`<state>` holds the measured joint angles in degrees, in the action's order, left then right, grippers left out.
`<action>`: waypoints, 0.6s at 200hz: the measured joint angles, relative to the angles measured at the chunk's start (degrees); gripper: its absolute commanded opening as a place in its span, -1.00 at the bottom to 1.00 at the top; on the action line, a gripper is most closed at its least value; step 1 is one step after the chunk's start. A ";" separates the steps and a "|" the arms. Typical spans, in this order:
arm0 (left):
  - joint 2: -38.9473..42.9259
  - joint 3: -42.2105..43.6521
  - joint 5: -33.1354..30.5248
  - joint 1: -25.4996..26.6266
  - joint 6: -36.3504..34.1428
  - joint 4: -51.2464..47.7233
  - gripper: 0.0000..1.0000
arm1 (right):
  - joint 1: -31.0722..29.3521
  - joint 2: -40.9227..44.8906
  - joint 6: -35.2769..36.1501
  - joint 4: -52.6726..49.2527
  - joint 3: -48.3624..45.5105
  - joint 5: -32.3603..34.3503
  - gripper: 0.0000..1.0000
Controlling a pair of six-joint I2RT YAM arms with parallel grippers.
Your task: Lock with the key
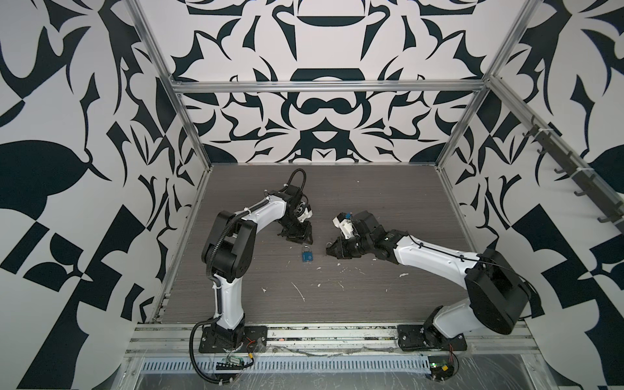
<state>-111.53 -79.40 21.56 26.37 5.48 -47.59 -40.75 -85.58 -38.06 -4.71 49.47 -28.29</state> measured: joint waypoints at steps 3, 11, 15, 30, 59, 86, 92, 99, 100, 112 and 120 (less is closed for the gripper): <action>0.00 0.00 -0.07 0.00 0.02 0.00 -0.09 | 0.00 -0.02 0.22 -0.15 0.15 0.02 -1.00; 0.00 0.00 -0.24 0.00 0.02 0.07 -0.09 | 0.00 -0.31 0.92 -0.81 0.83 0.02 -1.00; 0.02 0.00 -0.42 0.02 0.04 0.07 -0.09 | 0.00 -0.50 1.38 -1.44 1.33 0.09 -1.00; 0.72 0.15 -1.44 0.00 0.33 0.48 -0.10 | 0.00 -1.20 2.97 -3.61 3.50 0.42 -1.00; 10.32 5.20 -3.50 0.00 2.86 6.14 -0.09 | 0.00 -1.90 5.86 -7.82 8.00 1.77 -1.00; 27.58 14.71 -4.20 0.00 8.70 15.69 -0.03 | 0.00 -3.69 8.33 -11.76 12.61 3.56 -1.00; 31.58 17.05 -4.31 0.00 10.45 18.14 -0.01 | -0.02 -4.24 8.72 -12.52 13.51 4.11 -1.00; 36.33 20.09 -4.59 0.00 12.66 21.51 0.03 | -0.09 -4.92 9.16 -13.46 14.53 4.85 -1.00; 36.76 20.39 -4.63 0.00 12.87 21.84 0.04 | -0.09 -5.03 9.22 -13.60 14.73 5.05 -1.00; 44.24 25.40 -5.49 0.07 16.70 26.80 0.05 | -0.11 -6.19 9.70 -14.75 16.02 6.03 -1.00; 48.43 28.24 -6.03 0.17 18.88 29.42 0.06 | -0.13 -7.08 9.84 -15.28 16.72 6.54 -1.00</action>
<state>-63.09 -51.16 15.53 26.55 24.36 -18.17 -40.88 -92.66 -28.23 -19.99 66.19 -21.76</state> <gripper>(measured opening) 0.524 0.049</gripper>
